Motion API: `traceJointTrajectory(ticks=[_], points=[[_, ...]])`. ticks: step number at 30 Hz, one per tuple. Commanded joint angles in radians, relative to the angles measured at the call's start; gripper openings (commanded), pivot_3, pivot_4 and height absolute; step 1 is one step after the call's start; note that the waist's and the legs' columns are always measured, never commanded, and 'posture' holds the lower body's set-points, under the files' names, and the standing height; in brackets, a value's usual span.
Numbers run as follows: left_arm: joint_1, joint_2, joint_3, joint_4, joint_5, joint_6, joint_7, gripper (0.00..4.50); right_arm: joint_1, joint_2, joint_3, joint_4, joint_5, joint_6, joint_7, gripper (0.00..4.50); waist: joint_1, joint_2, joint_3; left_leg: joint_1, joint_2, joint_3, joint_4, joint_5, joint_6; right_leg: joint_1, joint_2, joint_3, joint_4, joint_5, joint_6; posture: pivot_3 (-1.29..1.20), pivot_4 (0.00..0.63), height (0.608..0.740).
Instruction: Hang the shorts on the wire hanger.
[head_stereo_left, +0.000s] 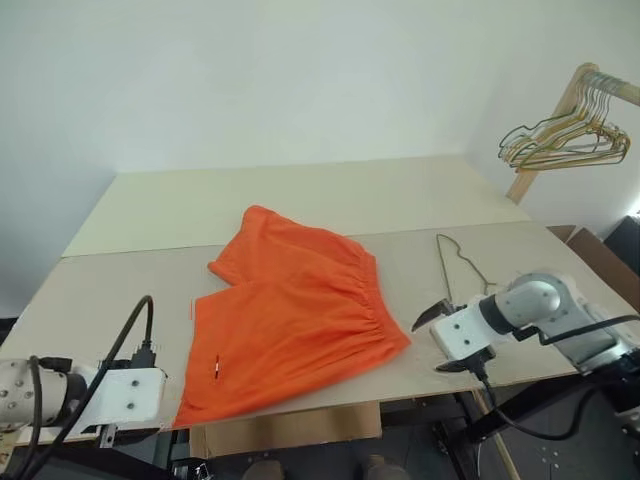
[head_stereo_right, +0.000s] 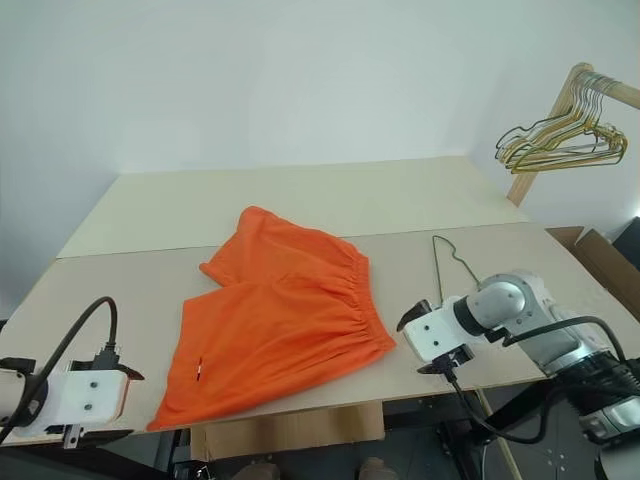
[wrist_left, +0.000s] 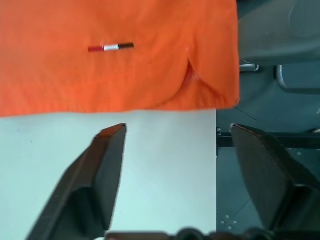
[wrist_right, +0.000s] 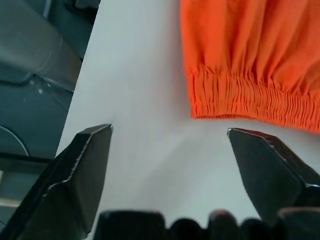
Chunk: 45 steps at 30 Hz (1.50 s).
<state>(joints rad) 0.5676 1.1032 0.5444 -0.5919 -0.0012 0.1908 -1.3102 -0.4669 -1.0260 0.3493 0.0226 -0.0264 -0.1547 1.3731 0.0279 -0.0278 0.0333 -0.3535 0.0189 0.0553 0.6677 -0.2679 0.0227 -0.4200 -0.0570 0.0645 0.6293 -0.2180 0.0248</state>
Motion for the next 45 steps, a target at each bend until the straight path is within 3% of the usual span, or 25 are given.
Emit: traceJointTrajectory(ticks=[1, 5, 9, 12, 19, 26, 40, 43, 45], points=[[-0.036, -0.03, 0.123, 0.034, -0.086, -0.022, -0.03, 4.47, -0.077, 0.02, -0.112, 0.058, 0.023, 0.288, -0.088, 4.5, 0.0, -0.001, 0.0, 0.0, 0.0, 0.0, 0.0, 0.0, 0.0, 0.0, 0.0, 0.0, 0.0, 0.0, 0.0, 0.15, 0.0, 0.74], [-0.155, -0.083, 0.143, 0.114, -0.216, -0.025, -0.001, 4.47, -0.169, 0.143, -0.216, 0.157, 0.088, 0.519, -0.233, 4.5, 0.0, -0.001, 0.0, 0.0, 0.001, 0.0, 0.0, 0.0, 0.0, -0.001, 0.001, 0.0, 0.001, 0.0, 0.0, 0.15, 0.0, 0.74], [-0.341, -0.204, 0.073, 0.154, -0.372, -0.009, 0.102, 4.47, -0.231, 0.232, -0.246, 0.215, 0.081, 0.744, -0.355, 4.5, 0.011, 0.0, 0.0, -0.001, 0.001, 0.0, -0.001, 0.0, 0.0, -0.002, 0.002, 0.0, 0.001, 0.005, 0.003, 0.14, 0.0, 0.74], [-0.44, -0.307, 0.035, 0.167, -0.521, 0.029, 0.148, 4.47, -0.333, 0.393, -0.344, 0.346, 0.064, 1.028, -0.648, 4.5, 0.011, -0.001, 0.0, -0.002, 0.0, 0.0, -0.001, 0.0, 0.0, -0.002, 0.001, 0.0, 0.0, 0.007, 0.001, 0.13, 0.0, 0.74], [-0.504, -0.375, -0.066, 0.048, -0.779, 0.121, 0.163, 4.47, -0.339, 0.521, -0.411, 0.434, 0.04, 1.15, -0.913, 4.5, 0.012, -0.002, -0.001, -0.008, -0.002, -0.002, -0.001, -0.001, -0.002, -0.006, 0.0, 0.0, 0.0, 0.008, 0.002, 0.11, 0.0, 0.74], [-0.488, -0.321, -0.104, 0.032, -0.842, 0.181, 0.145, 4.47, -0.334, 0.545, -0.454, 0.48, 0.095, 1.174, -0.943, 4.5, -0.008, -0.002, -0.001, -0.008, -0.002, -0.003, -0.001, -0.001, -0.002, -0.005, 0.001, 0.001, -0.001, 0.009, 0.004, 0.11, 0.0, 0.74], [-0.471, -0.318, -0.108, 0.029, -0.793, 0.142, 0.156, 4.47, -0.305, 0.526, -0.34, 0.597, 0.077, 1.167, -0.883, 4.5, -0.041, -0.003, -0.001, -0.003, -0.002, -0.003, -0.001, -0.001, -0.002, 0.0, 0.002, 0.002, -0.002, 0.008, 0.004, 0.13, 0.0, 0.74], [-0.465, -0.323, -0.116, 0.031, -0.781, 0.128, 0.156, 4.5, -0.297, 0.53, -0.335, 0.626, 0.072, 1.158, -0.886, 3.98, -0.04, -0.005, -0.003, -0.002, -0.002, -0.003, -0.001, -0.001, -0.002, 0.001, 0.002, 0.002, -0.002, 0.008, 0.004, 0.13, 0.0, 0.74], [-0.462, -0.326, -0.122, 0.032, -0.773, 0.12, 0.156, 4.5, -0.291, 0.531, -0.325, 0.632, 0.069, 1.158, -0.881, 3.34, -0.04, -0.006, -0.004, -0.001, -0.002, -0.003, -0.001, -0.001, -0.002, 0.002, 0.002, 0.002, -0.002, 0.008, 0.004, 0.13, 0.0, 0.74]])
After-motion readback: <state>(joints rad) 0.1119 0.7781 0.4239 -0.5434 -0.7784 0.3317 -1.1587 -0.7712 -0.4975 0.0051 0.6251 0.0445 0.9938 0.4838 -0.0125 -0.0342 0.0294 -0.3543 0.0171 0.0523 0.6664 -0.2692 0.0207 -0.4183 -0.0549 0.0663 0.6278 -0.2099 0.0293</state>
